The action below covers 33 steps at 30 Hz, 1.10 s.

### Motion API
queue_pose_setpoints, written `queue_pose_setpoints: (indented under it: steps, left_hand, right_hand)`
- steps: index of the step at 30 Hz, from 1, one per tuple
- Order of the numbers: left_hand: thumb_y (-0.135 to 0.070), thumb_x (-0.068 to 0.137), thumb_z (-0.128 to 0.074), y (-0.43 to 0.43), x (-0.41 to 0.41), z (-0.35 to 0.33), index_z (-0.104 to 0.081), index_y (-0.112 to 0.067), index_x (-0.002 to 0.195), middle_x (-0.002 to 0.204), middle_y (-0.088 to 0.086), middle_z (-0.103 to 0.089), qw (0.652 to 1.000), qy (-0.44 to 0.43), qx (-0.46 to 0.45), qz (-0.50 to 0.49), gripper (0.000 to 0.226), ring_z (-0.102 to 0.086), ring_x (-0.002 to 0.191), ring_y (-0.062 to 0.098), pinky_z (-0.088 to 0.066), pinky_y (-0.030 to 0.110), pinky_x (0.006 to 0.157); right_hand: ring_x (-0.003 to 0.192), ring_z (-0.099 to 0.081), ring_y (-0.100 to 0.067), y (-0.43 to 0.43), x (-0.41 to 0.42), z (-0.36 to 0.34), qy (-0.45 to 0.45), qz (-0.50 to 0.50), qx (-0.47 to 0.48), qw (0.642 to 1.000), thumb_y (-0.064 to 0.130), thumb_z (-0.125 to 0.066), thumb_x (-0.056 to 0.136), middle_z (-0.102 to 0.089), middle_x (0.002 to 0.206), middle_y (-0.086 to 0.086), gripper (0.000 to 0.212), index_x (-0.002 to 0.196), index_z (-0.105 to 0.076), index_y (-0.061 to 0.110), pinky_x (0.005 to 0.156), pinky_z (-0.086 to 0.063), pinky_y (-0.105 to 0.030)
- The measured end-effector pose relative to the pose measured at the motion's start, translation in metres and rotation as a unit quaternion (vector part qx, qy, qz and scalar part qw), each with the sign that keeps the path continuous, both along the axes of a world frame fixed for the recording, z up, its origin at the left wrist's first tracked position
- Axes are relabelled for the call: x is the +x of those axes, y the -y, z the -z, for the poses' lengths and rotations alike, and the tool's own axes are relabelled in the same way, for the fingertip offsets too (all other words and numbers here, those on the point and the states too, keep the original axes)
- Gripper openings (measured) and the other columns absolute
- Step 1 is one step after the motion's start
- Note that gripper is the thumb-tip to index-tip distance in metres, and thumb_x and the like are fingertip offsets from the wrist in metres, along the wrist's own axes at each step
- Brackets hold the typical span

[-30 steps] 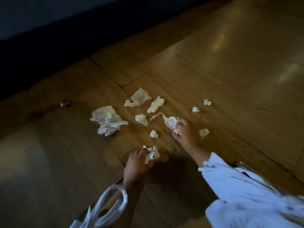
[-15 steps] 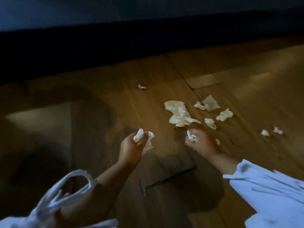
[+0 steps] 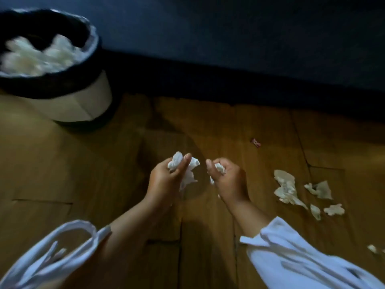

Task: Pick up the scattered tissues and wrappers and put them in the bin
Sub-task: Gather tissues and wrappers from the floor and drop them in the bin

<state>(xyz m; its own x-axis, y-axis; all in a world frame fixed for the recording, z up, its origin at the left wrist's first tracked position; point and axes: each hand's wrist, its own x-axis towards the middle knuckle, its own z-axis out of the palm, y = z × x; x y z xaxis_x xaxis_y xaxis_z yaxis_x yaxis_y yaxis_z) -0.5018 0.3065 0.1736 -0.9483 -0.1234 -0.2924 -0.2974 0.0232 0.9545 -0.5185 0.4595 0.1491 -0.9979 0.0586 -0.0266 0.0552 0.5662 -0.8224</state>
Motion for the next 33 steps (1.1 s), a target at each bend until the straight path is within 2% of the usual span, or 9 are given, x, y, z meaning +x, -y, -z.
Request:
queue_pose_setpoints:
  steps: [3, 6, 10, 12, 16, 20, 26, 29, 33]
  left_hand:
    - [-0.033, 0.088, -0.056, 0.051, 0.029, -0.062, -0.063, -0.017, 0.076, 0.067, -0.002, -0.064, 0.999, 0.032, 0.010, -0.034, 0.021, -0.062, 0.053, -0.002, -0.045, 0.010, 0.047]
    - [-0.036, 0.084, -0.058, 0.104, 0.051, -0.139, -0.066, -0.018, 0.076, 0.063, -0.002, -0.066, 0.996, 0.052, 0.031, -0.066, 0.022, -0.064, 0.058, 0.006, -0.048, 0.017, 0.052]
    - [-0.032, 0.088, -0.057, 0.164, 0.068, -0.261, -0.063, -0.016, 0.073, 0.060, -0.004, -0.061, 0.994, 0.057, 0.034, -0.082, 0.023, -0.057, 0.052, 0.001, -0.043, 0.014, 0.048]
    - [-0.032, 0.088, -0.057, 0.187, 0.072, -0.315, -0.063, -0.015, 0.073, 0.063, 0.001, -0.061, 0.994, 0.060, 0.032, -0.086, 0.024, -0.057, 0.057, 0.008, -0.043, 0.017, 0.051]
    - [-0.035, 0.086, -0.059, 0.223, 0.072, -0.387, -0.062, -0.017, 0.069, 0.062, 0.001, -0.058, 0.994, 0.057, 0.029, -0.093, 0.025, -0.054, 0.058, 0.012, -0.041, 0.023, 0.054]
    - [-0.034, 0.087, -0.058, 0.248, 0.052, -0.420, -0.059, -0.017, 0.067, 0.060, -0.001, -0.057, 0.993, 0.052, 0.020, -0.101, 0.026, -0.053, 0.054, 0.009, -0.041, 0.016, 0.049]
    - [-0.035, 0.086, -0.058, 0.281, -0.019, -0.432, -0.061, -0.014, 0.069, 0.057, -0.004, -0.060, 0.989, 0.060, 0.024, -0.131, 0.027, -0.056, 0.045, 0.002, -0.041, 0.011, 0.044]
    - [-0.055, 0.078, -0.059, 0.302, -0.060, -0.432, -0.060, -0.014, 0.067, 0.058, -0.001, -0.060, 0.988, 0.068, 0.008, -0.140, 0.043, -0.054, 0.051, 0.009, -0.041, 0.019, 0.049]
    - [-0.048, 0.092, -0.041, 0.337, -0.106, -0.416, -0.066, -0.017, 0.078, 0.078, 0.009, -0.068, 0.976, 0.103, -0.012, -0.190, 0.042, -0.062, 0.073, 0.023, -0.044, 0.031, 0.064]
  right_hand:
    - [0.056, -0.060, -0.015, 0.040, 0.026, -0.053, 0.036, -0.014, -0.015, 0.999, 0.037, -0.059, 0.086, -0.062, 0.060, 0.001, 0.028, 0.073, -0.062, 0.012, 0.049, -0.045, -0.029]
    - [0.054, -0.060, -0.015, 0.084, 0.040, -0.131, 0.065, -0.018, -0.034, 0.997, 0.036, -0.059, 0.086, -0.060, 0.058, 0.000, 0.027, 0.072, -0.061, 0.013, 0.048, -0.045, -0.028]
    - [0.058, -0.060, -0.013, 0.148, 0.049, -0.256, 0.060, -0.001, -0.063, 0.996, 0.033, -0.058, 0.087, -0.060, 0.061, 0.003, 0.024, 0.073, -0.061, 0.013, 0.049, -0.046, -0.023]
    - [0.059, -0.060, -0.014, 0.177, 0.053, -0.310, 0.053, -0.001, -0.074, 0.996, 0.034, -0.057, 0.088, -0.061, 0.063, 0.001, 0.025, 0.075, -0.062, 0.012, 0.051, -0.046, -0.025]
    - [0.055, -0.056, -0.013, 0.227, 0.055, -0.385, 0.064, 0.018, -0.128, 0.989, 0.034, -0.057, 0.088, -0.060, 0.060, 0.002, 0.026, 0.074, -0.062, 0.013, 0.050, -0.043, -0.025]
    - [0.052, -0.052, -0.012, 0.259, 0.037, -0.417, 0.081, 0.009, -0.153, 0.985, 0.034, -0.056, 0.088, -0.057, 0.057, 0.001, 0.028, 0.074, -0.062, 0.011, 0.049, -0.042, -0.025]
    - [0.050, -0.047, -0.015, 0.295, -0.041, -0.438, 0.106, -0.029, -0.193, 0.975, 0.032, -0.055, 0.089, -0.052, 0.056, -0.004, 0.031, 0.079, -0.061, 0.003, 0.047, -0.037, -0.023]
    - [0.053, -0.047, -0.018, 0.318, -0.093, -0.435, 0.114, -0.033, -0.204, 0.972, 0.031, -0.057, 0.089, -0.051, 0.057, -0.006, 0.032, 0.075, -0.060, 0.002, 0.052, -0.038, -0.026]
    - [0.054, -0.046, -0.010, 0.358, -0.159, -0.421, 0.138, -0.014, -0.237, 0.962, 0.029, -0.060, 0.089, -0.049, 0.055, -0.003, 0.034, 0.066, -0.059, 0.003, 0.052, -0.038, -0.022]
